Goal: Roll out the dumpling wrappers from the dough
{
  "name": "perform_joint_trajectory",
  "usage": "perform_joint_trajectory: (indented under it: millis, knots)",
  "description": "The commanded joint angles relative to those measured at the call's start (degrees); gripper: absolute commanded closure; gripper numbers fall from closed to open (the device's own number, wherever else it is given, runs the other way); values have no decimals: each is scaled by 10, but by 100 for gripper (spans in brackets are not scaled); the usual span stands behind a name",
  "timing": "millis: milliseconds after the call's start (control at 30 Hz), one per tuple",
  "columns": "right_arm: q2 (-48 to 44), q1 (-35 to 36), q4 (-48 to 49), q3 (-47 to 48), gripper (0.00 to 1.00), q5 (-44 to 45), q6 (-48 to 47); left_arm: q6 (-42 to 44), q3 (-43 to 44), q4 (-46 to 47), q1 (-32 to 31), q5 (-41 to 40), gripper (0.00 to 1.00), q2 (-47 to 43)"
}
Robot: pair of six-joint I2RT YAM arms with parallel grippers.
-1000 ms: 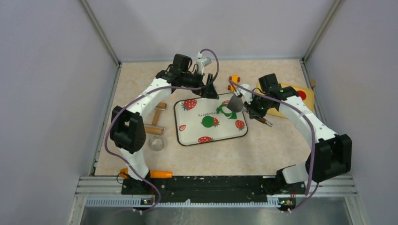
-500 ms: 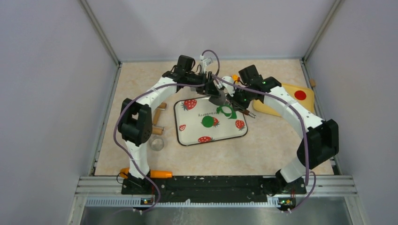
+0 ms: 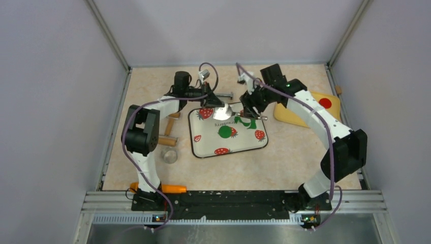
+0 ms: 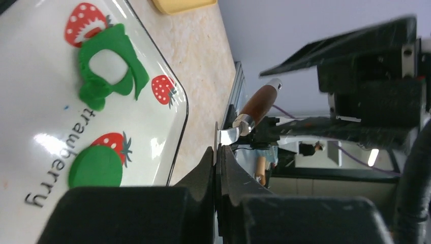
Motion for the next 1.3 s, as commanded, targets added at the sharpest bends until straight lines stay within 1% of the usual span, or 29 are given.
perform_joint_trajectory:
  millis: [0, 33, 100, 167, 200, 233, 333, 467, 633, 767, 967, 1167, 1267]
  knots:
    - [1, -91, 40, 55, 32, -139, 211, -141, -49, 224, 49, 40, 100, -45]
    - [7, -115, 52, 50, 28, -179, 264, -148, -54, 232, 53, 43, 100, -46]
    - [24, -154, 88, 21, 25, -268, 366, -148, -60, 231, 60, 44, 100, -47]
    - [33, -174, 128, -17, 19, -325, 436, -142, -67, 226, 62, 36, 100, -52]
    - [35, -177, 136, -29, 16, -336, 442, -139, -68, 221, 62, 33, 100, -52]
    - [35, -177, 139, -39, 16, -344, 443, -139, -68, 217, 62, 32, 100, -52]
    - [36, -178, 189, -74, 15, -385, 483, -142, -69, 214, 63, 29, 100, -49]
    - [42, -177, 235, -90, 16, -402, 508, -149, -67, 213, 62, 25, 100, -44]
    - [65, -174, 293, -93, 25, -455, 534, -152, -56, 209, 62, 22, 100, -35]
    - [75, -166, 316, -97, 32, -462, 546, -150, -48, 208, 63, 20, 100, -27]
    - [78, -160, 311, -94, 40, -459, 542, -147, -45, 202, 62, 18, 100, -24]
    - [78, -159, 293, -91, 51, -448, 528, -140, -48, 194, 62, 16, 100, -27]
    - [77, -156, 272, -88, 52, -440, 509, -137, -48, 191, 62, 15, 100, -28]
